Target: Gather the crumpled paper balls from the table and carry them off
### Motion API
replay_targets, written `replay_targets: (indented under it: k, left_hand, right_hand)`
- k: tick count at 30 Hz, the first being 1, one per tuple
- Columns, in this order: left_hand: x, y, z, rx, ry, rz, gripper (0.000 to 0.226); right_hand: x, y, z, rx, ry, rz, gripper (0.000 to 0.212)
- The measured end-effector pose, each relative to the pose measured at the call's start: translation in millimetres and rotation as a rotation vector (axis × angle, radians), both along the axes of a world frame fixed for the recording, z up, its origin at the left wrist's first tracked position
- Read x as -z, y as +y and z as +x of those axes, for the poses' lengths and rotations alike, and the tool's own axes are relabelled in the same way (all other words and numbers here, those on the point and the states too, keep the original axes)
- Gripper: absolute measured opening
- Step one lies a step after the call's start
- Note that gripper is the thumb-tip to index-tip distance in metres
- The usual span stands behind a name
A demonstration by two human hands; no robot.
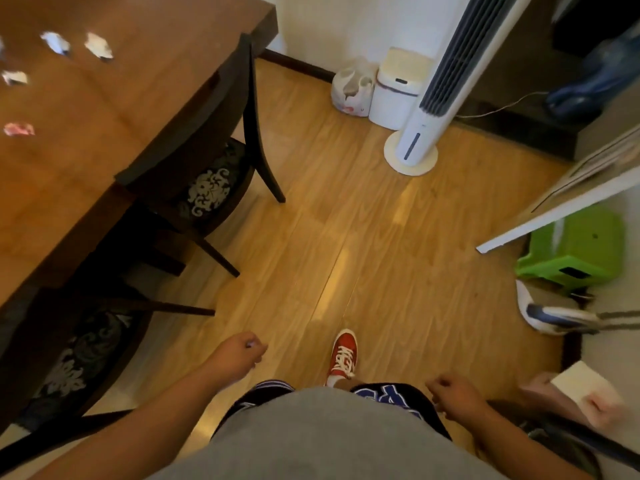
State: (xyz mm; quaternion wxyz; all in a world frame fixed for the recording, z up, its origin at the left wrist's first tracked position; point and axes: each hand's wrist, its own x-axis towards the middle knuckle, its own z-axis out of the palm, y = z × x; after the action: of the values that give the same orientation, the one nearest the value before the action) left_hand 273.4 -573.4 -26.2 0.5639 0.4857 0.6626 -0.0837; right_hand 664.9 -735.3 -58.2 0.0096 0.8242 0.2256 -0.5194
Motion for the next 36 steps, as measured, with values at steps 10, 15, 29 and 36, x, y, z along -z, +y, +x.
replay_targets:
  k: [10,15,29,36]
  left_hand:
    - [-3.1,67.1,-33.0,-0.289,0.097,-0.069,0.029]
    - [-3.9,130.4,-54.4,-0.298,0.063,-0.037,0.028]
    - [-145.6,359.4,-83.1,-0.292,-0.258,0.418,0.012]
    - [-123.7,425.0,-125.9,-0.528,-0.090,0.422,0.009]
  right_hand:
    - [-19.2,254.7,-7.4,-0.277,0.076,0.141,0.023]
    - [-23.3,369.8,-46.9,-0.289,0.119,0.212,0.014]
    - [-179.5,597.7,-216.4,-0.728,0.406,0.609,0.013]
    - [-185.8,711.5,-282.8,-0.986,0.495,0.570,0.022]
